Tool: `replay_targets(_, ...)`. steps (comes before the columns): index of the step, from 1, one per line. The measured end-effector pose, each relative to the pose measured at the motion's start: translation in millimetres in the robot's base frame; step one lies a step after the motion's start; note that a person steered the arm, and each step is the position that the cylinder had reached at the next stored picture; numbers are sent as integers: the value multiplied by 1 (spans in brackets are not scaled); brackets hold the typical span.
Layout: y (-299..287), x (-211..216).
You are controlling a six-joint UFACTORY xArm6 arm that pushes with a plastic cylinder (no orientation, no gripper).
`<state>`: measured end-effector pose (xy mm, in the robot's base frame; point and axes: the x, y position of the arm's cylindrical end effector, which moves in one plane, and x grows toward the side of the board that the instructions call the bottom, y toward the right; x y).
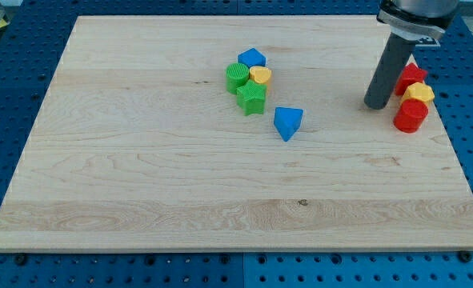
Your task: Push the red circle below the yellow hexagon
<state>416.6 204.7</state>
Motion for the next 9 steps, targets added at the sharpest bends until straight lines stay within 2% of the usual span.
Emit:
replay_targets(1, 0, 18)
replay_targets(4, 24, 21)
replay_targets(8, 9, 61)
replay_targets(9, -10, 80)
